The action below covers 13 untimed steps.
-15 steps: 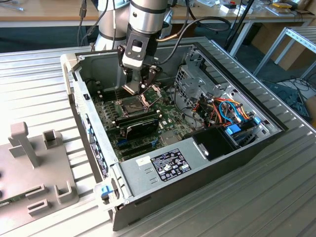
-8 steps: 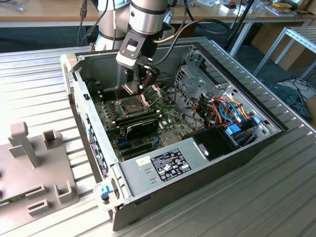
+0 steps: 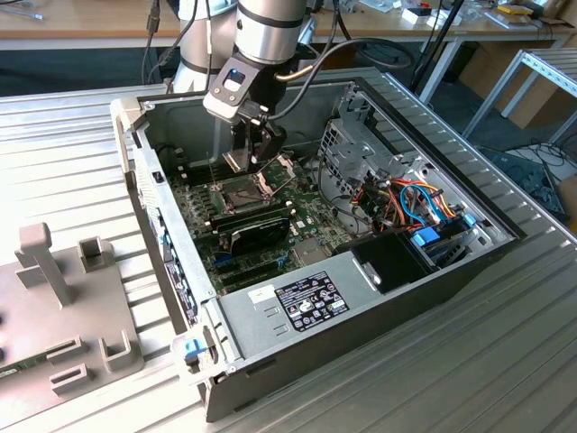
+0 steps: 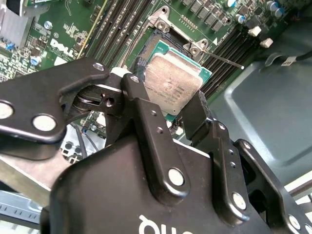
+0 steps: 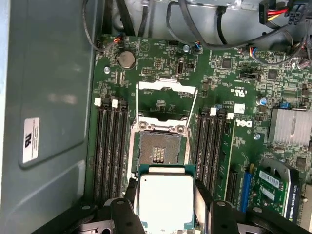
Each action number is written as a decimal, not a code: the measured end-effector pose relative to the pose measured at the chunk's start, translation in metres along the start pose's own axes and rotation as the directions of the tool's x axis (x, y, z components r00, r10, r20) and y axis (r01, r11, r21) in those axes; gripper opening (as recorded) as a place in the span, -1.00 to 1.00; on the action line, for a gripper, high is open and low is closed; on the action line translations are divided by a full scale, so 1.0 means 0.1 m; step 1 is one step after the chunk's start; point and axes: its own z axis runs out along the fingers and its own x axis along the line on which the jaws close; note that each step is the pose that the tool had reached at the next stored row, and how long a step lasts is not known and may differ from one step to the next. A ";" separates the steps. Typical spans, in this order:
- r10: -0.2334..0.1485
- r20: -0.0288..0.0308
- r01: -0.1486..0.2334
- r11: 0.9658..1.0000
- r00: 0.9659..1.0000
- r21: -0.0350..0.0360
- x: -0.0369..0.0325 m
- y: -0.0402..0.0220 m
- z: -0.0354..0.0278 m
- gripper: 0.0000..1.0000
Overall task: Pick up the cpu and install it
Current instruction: 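Place the cpu into insertion slot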
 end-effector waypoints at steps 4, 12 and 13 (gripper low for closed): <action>0.000 0.000 0.000 1.000 1.000 0.000 0.000 0.000 0.000 0.09; 0.001 0.000 -0.001 1.000 1.000 0.000 0.000 0.000 0.003 0.09; 0.002 0.000 -0.002 1.000 1.000 -0.001 0.000 0.000 0.012 0.09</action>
